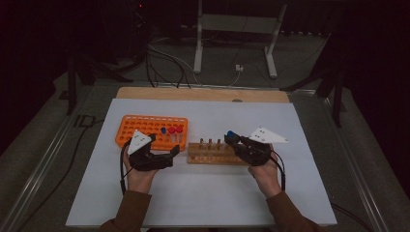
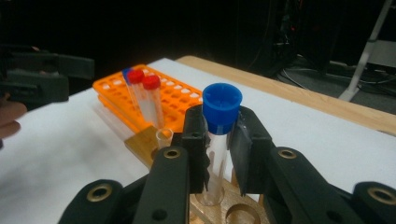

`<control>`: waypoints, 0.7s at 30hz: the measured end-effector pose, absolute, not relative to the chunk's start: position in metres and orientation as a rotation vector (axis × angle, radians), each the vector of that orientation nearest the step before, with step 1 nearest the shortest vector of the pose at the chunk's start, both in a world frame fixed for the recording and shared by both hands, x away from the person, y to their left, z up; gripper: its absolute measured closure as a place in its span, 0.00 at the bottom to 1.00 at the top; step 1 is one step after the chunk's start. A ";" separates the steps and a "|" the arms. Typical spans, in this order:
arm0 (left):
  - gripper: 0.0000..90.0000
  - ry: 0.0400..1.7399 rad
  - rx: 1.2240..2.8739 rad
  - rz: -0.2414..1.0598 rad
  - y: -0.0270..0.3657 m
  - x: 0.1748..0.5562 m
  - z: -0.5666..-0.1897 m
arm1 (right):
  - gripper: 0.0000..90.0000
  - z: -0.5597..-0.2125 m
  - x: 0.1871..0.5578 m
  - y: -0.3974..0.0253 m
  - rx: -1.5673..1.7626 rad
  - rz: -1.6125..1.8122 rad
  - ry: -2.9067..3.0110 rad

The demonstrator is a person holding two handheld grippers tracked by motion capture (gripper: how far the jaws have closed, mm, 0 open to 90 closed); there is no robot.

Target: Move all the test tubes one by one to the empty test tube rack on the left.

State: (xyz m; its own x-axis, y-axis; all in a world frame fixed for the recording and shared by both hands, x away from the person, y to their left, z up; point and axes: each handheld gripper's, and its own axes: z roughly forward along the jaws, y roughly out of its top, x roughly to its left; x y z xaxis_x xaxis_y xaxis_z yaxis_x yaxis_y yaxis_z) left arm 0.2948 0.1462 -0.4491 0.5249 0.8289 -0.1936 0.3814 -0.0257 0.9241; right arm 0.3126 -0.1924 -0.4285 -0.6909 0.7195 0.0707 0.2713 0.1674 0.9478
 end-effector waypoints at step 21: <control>0.05 0.792 1.745 0.458 0.078 0.280 -0.427 | 0.86 -0.410 0.303 -0.200 0.928 1.622 2.074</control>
